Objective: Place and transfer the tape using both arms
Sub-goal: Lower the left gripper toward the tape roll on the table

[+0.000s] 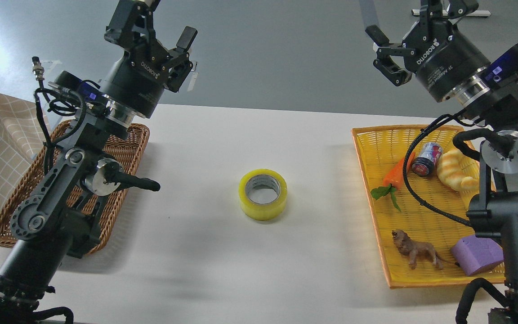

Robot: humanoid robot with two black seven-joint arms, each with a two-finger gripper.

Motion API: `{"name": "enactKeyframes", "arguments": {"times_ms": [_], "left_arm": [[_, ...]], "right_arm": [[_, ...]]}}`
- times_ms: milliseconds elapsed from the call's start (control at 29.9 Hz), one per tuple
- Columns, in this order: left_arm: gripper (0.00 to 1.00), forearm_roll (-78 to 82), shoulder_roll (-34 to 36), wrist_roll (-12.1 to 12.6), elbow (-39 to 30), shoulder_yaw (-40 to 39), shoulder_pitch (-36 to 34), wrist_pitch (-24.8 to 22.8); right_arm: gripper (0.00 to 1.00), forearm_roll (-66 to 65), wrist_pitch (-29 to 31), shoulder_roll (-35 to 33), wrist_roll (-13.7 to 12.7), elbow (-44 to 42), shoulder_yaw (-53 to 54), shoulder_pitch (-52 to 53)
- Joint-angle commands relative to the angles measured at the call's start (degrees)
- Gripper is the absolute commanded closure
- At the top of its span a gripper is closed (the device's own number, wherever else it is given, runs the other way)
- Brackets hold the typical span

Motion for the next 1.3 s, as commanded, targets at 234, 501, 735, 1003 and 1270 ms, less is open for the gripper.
{"name": "enactKeyframes", "arguments": {"times_ms": [234,501,735,1003,1270], "left_arm": [[0.02,39.45,1.20,0.22,0.91,10.59,-1.32,8.02],[0.02,59.89,0.05,2.33,9.68,16.58,-1.15,9.87],[0.02,61.33,0.66,2.51,13.39,23.65,-0.19,13.99],[0.02,61.33,-0.65,2.86,15.51,24.58,4.72,14.44],[0.02,61.33,2.25,4.79,15.50,24.58,5.97,14.62]], "right_arm": [[0.00,-0.02,0.00,0.00,-0.01,0.11,-0.36,-1.10],[0.00,-0.02,0.00,0.00,-0.01,0.20,-0.54,-1.89],[0.00,-0.28,0.00,0.00,-0.01,0.20,-0.71,-3.03],[0.00,-0.28,0.00,0.00,-0.01,1.17,-2.38,-2.86],[0.00,-0.37,0.00,0.00,-0.01,1.43,-2.56,-1.89]]}}
